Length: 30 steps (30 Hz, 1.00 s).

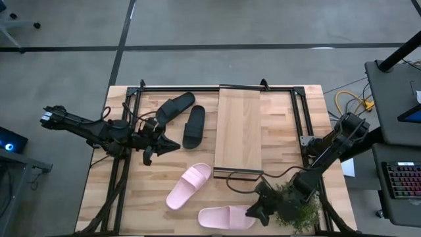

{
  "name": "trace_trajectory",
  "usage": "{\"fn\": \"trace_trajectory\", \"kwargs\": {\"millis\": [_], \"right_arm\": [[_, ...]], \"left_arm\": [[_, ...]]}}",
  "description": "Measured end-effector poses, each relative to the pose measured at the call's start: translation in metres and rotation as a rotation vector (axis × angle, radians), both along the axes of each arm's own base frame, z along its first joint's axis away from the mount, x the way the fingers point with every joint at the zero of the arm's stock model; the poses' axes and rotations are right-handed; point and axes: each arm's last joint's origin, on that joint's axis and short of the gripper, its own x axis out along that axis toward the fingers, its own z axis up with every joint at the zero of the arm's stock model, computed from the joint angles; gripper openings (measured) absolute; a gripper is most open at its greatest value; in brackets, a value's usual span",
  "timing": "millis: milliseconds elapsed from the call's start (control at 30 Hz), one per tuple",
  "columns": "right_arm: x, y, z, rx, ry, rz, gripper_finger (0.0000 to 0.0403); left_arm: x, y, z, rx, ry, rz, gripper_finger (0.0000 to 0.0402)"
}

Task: Pick and place slides into the shelf
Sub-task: Put the bottom light pink slipper on the shelf

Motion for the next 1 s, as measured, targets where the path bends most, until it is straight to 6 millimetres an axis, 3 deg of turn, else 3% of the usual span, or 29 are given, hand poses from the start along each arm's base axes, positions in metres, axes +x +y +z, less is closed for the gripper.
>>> {"fn": "trace_trajectory", "kwargs": {"millis": [1000], "right_arm": [[-0.003, -0.013, -0.027, 0.054, 0.111, 0.044, 0.0153]], "left_arm": [[-0.008, 0.002, 0.003, 0.047, -0.027, -0.015, 0.0000]]}}
